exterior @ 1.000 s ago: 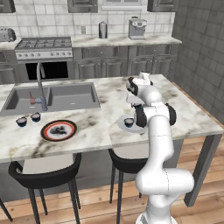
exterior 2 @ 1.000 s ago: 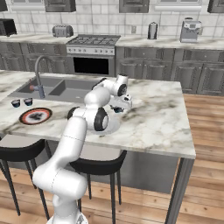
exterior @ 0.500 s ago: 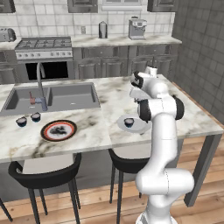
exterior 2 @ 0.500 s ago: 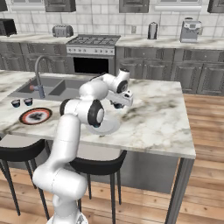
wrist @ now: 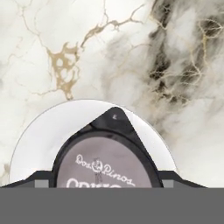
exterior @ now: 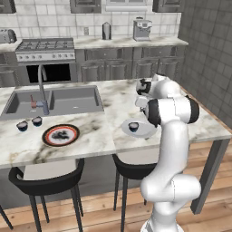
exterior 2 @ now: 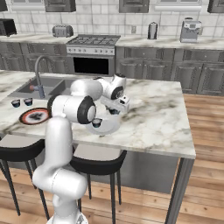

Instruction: Place two yogurt containers on each plate.

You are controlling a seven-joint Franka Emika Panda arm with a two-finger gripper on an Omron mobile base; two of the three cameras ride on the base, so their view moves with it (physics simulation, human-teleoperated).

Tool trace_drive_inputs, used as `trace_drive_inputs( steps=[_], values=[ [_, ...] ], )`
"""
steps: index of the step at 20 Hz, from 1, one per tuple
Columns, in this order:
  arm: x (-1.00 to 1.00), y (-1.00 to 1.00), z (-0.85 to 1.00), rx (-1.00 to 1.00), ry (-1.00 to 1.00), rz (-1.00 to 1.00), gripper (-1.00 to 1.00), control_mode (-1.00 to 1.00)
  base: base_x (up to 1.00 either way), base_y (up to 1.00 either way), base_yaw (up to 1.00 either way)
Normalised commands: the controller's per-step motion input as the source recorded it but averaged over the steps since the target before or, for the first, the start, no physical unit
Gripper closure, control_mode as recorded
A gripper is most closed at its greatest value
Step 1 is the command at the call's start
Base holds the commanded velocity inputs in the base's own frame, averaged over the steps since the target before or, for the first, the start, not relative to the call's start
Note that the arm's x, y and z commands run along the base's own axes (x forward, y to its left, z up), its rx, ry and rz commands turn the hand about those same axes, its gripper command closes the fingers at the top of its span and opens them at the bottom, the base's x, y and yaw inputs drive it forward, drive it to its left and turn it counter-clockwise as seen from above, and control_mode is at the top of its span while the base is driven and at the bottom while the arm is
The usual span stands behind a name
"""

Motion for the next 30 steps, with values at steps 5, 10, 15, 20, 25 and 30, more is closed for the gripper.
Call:
trace_drive_inputs(
  steps=[5,10,15,20,25,30],
  values=[
    [-0.33,0.03,0.00,0.00,0.00,0.00,1.00,-1.00,0.00,0.00,0.00],
    [-0.26,0.00,0.00,0.00,0.00,0.00,1.00,-1.00,0.00,0.00,0.00],
    [-0.24,0.00,0.00,0.01,0.01,0.00,1.00,-1.00,0.00,0.00,0.00],
    [-0.18,0.01,0.00,0.00,0.06,0.00,1.00,-1.00,0.00,0.00,0.00],
    [-0.07,0.06,0.00,0.00,0.07,0.00,1.00,-1.00,0.00,0.00,0.00],
    [0.00,0.07,-0.01,0.00,0.07,0.00,1.00,-1.00,0.00,0.00,0.00]
  ],
)
